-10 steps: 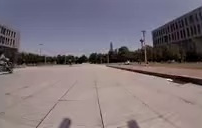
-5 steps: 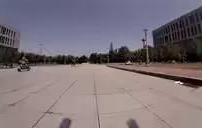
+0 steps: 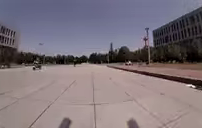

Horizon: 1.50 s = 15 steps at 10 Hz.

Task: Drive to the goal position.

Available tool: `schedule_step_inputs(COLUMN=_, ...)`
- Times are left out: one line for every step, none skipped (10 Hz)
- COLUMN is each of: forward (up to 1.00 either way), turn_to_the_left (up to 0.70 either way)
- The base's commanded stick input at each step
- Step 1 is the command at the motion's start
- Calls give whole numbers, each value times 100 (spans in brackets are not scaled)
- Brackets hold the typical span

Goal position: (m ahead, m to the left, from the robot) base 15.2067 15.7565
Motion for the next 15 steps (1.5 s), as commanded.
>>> schedule_step_inputs(forward=100, turn_to_the_left=-9)
schedule_step_inputs(forward=100, turn_to_the_left=0)
schedule_step_inputs(forward=100, turn_to_the_left=0)
schedule_step_inputs(forward=100, turn_to_the_left=0)
schedule_step_inputs(forward=100, turn_to_the_left=0)
schedule_step_inputs(forward=100, turn_to_the_left=0)
schedule_step_inputs(forward=100, turn_to_the_left=0)
schedule_step_inputs(forward=100, turn_to_the_left=0)
schedule_step_inputs(forward=100, turn_to_the_left=0)
schedule_step_inputs(forward=100, turn_to_the_left=0)
schedule_step_inputs(forward=100, turn_to_the_left=0)
schedule_step_inputs(forward=100, turn_to_the_left=0)
schedule_step_inputs(forward=100, turn_to_the_left=0)
schedule_step_inputs(forward=100, turn_to_the_left=0)
schedule_step_inputs(forward=100, turn_to_the_left=0)
